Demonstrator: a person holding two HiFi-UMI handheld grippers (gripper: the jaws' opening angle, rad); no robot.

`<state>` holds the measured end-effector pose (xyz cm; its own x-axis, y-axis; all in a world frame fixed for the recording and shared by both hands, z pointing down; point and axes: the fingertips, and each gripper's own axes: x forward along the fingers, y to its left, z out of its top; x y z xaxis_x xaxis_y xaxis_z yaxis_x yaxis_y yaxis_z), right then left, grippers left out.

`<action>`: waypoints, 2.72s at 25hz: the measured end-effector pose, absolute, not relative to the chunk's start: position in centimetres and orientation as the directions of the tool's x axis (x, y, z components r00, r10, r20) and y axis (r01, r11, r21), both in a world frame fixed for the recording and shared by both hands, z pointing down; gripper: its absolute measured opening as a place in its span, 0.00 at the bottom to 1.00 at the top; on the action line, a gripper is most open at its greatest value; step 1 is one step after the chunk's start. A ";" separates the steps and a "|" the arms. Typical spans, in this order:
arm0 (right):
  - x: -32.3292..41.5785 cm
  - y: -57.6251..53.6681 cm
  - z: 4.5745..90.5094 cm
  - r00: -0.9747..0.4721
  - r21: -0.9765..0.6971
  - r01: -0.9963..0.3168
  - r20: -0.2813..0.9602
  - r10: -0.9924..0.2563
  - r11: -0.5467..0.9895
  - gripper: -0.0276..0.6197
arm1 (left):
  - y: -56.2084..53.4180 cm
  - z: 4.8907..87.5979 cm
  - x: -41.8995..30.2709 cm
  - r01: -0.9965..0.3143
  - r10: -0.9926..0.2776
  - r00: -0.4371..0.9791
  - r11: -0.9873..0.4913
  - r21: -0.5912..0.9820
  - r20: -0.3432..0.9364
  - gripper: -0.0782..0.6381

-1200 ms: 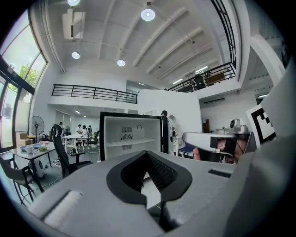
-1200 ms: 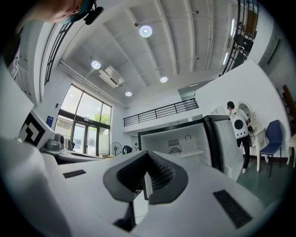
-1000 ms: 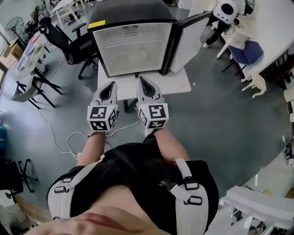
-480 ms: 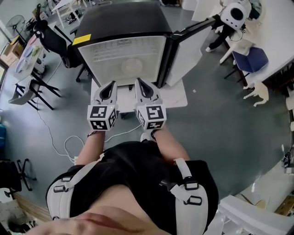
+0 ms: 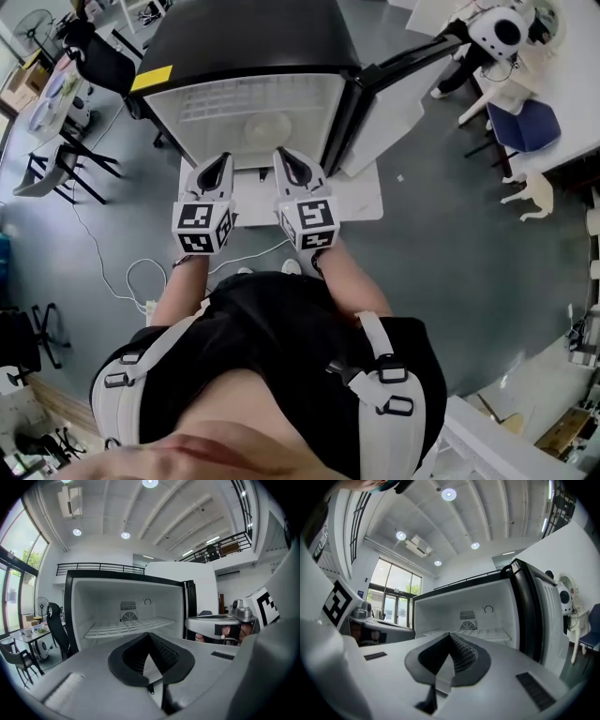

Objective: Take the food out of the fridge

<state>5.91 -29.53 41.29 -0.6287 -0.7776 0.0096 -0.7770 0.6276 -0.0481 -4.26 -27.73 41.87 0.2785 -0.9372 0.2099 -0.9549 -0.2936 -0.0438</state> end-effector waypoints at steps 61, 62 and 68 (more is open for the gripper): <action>-1.9 -41.0 74.2 -0.232 0.378 0.052 0.905 -0.357 0.924 0.59 | -24.4 47.3 -19.0 -0.998 -0.936 0.029 -0.045 -0.037 0.350 0.11; -1.9 -41.0 74.2 -0.229 0.382 0.062 0.905 -0.359 0.922 0.59 | -24.5 47.3 -18.9 -0.998 -0.936 0.032 -0.048 -0.037 0.350 0.11; -1.8 -40.1 74.2 -0.252 0.411 0.049 0.887 -0.387 0.910 0.58 | -25.1 47.3 -18.2 -0.997 -0.936 0.047 -0.067 -0.046 0.348 0.11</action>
